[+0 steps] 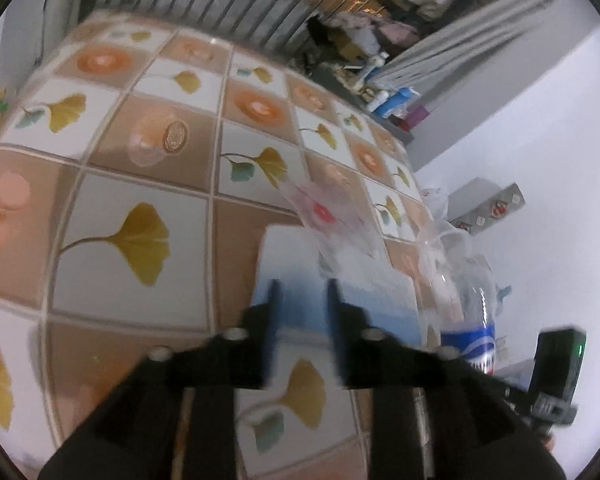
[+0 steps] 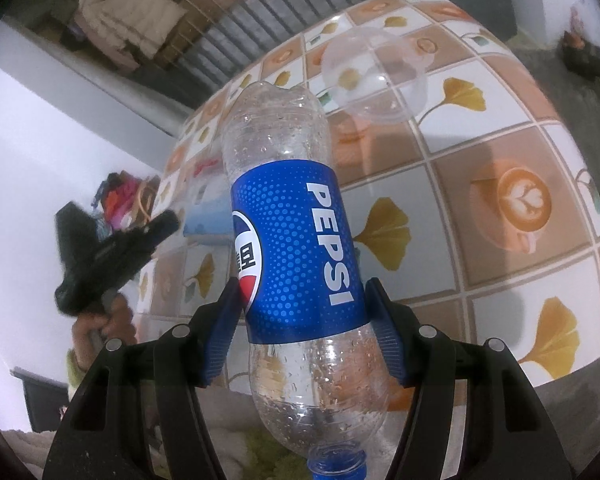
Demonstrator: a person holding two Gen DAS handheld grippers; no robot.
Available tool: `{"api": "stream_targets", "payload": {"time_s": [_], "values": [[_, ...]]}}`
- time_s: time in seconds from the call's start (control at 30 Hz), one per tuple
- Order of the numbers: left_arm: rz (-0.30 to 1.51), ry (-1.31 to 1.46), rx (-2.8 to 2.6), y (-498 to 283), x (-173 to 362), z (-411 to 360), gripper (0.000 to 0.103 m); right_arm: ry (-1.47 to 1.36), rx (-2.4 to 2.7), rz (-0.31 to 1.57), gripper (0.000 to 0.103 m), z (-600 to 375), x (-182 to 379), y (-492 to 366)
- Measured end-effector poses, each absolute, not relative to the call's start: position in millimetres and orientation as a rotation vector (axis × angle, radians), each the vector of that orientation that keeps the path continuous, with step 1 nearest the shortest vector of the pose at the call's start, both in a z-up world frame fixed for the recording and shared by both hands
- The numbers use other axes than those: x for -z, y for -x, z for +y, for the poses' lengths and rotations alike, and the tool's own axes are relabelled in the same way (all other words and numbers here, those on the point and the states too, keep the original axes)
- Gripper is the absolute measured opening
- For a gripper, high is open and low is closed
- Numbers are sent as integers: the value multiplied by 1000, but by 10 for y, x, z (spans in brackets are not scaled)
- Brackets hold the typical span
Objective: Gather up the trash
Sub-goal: 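Grasp the blue medicine box with the left tool while the right holds the Pepsi bottle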
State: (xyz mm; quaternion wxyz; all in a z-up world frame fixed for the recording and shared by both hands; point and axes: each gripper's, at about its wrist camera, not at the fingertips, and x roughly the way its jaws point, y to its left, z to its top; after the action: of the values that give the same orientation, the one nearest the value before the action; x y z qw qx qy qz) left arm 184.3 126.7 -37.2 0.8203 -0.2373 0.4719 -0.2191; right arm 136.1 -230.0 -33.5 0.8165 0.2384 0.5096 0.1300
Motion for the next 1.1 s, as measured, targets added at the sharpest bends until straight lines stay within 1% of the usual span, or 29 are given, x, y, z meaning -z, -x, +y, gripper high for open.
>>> {"api": "stream_targets", "payload": {"time_s": [0.03,0.13,0.27,0.47,0.73,0.9,1.03,1.1], "values": [[1025,524,470,-1913,409,1264,33,-511,-278,1086,59,-2308,340,-1365],[1072,581,455,-2066,523,1275,33,-516,-277,1088,59,-2319,356,-1374],[1073,617,481,-2088,577,1257,32,-527,-282,1097,59,-2357,384,-1353],[1066,600,524,-1900,573,1201,29,-539,-308,1106,59,-2384,400,-1367],[1086,569,597,-1405,456,1118,28,-550,-299,1097,59,-2487,376,-1298],[1138,450,731,-940,361,918,28,-528,-282,1094,59,-2542,328,-1180],[1049,254,689,-698,191,822,28,-533,-265,1079,59,-2577,295,-1094],[1013,265,682,-713,139,840,29,-549,-260,1069,59,-2598,279,-1031]]}}
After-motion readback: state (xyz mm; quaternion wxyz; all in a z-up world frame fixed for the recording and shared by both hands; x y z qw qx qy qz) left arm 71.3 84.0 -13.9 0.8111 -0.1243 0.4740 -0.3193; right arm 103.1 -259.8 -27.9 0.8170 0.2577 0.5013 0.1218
